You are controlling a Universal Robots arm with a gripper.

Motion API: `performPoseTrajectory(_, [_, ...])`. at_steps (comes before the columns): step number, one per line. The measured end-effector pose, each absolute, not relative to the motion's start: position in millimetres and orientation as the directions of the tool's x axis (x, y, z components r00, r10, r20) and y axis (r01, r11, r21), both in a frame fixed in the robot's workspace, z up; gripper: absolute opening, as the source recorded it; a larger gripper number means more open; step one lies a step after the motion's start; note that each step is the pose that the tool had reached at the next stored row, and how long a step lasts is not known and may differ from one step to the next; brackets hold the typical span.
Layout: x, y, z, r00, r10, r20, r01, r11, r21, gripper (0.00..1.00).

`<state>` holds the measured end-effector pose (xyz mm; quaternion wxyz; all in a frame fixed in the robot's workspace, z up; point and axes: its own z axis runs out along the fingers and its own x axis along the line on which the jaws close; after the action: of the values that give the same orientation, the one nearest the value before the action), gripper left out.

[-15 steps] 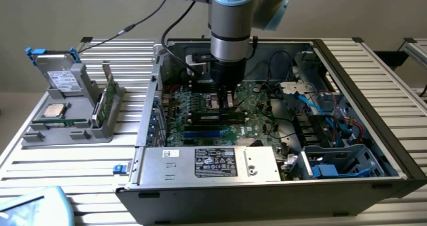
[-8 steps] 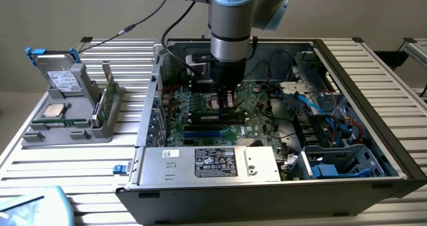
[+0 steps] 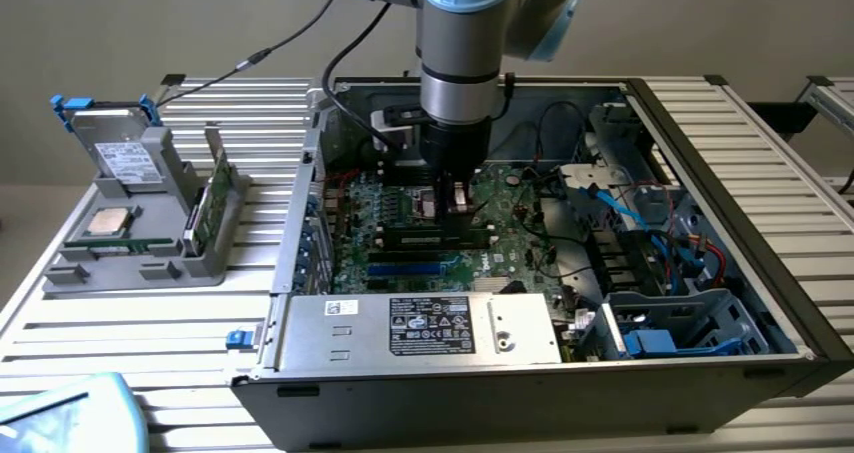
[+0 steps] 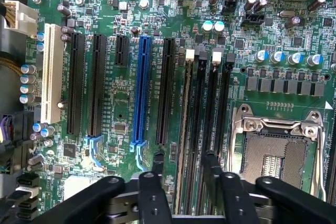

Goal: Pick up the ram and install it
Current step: 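Insert the ram into the slot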

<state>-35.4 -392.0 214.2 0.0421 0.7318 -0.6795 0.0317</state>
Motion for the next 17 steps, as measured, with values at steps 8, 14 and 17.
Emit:
performPoseTrajectory(8, [-37.8, -391.9, 224.9, 0.075, -0.992, 0.104, -0.997, -0.073, 0.019, 0.57])
performPoseTrajectory(14, [-38.1, -391.9, 239.1, 0.075, -0.992, 0.104, -0.997, -0.073, 0.019, 0.57])
performPoseTrajectory(17, [-38.1, -391.9, 239.6, 0.075, -0.992, 0.103, -0.997, -0.073, 0.019, 0.49])
